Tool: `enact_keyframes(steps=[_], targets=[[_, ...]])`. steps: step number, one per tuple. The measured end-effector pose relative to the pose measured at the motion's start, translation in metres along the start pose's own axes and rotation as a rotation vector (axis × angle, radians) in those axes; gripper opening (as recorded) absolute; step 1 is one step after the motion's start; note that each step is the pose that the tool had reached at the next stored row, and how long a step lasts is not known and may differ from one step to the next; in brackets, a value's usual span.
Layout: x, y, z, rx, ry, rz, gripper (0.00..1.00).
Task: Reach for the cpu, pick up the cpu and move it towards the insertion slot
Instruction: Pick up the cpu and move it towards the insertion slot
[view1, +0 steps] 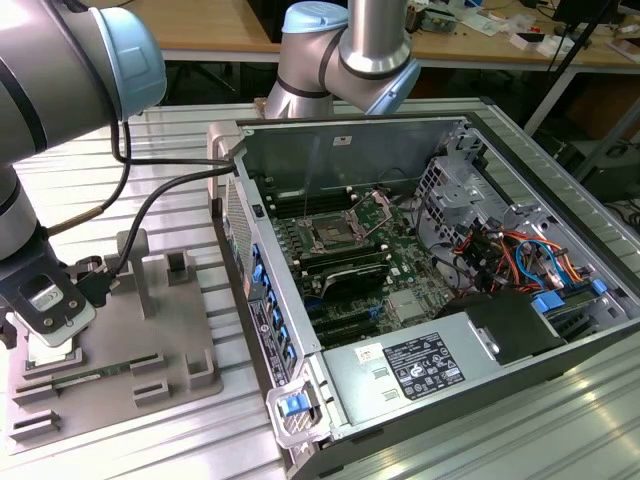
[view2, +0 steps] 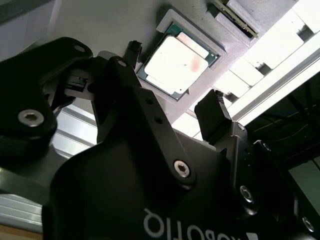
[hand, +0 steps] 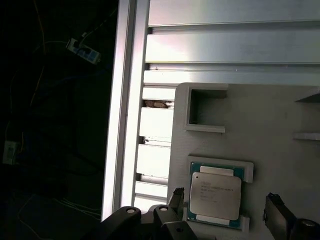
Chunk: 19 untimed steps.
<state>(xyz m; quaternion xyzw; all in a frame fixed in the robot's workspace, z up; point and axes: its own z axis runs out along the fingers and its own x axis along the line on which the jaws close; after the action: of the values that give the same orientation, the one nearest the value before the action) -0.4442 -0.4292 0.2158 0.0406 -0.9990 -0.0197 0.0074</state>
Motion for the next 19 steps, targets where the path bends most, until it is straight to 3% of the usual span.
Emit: enact_keyframes(steps=[12, 19], targets=[[0.0001, -0.0008, 0.0023, -0.0006, 0.0000, 0.000, 0.72], [-0.0002, -0.0015, 0.0147, 0.0002, -0.0001, 0.000, 0.72]])
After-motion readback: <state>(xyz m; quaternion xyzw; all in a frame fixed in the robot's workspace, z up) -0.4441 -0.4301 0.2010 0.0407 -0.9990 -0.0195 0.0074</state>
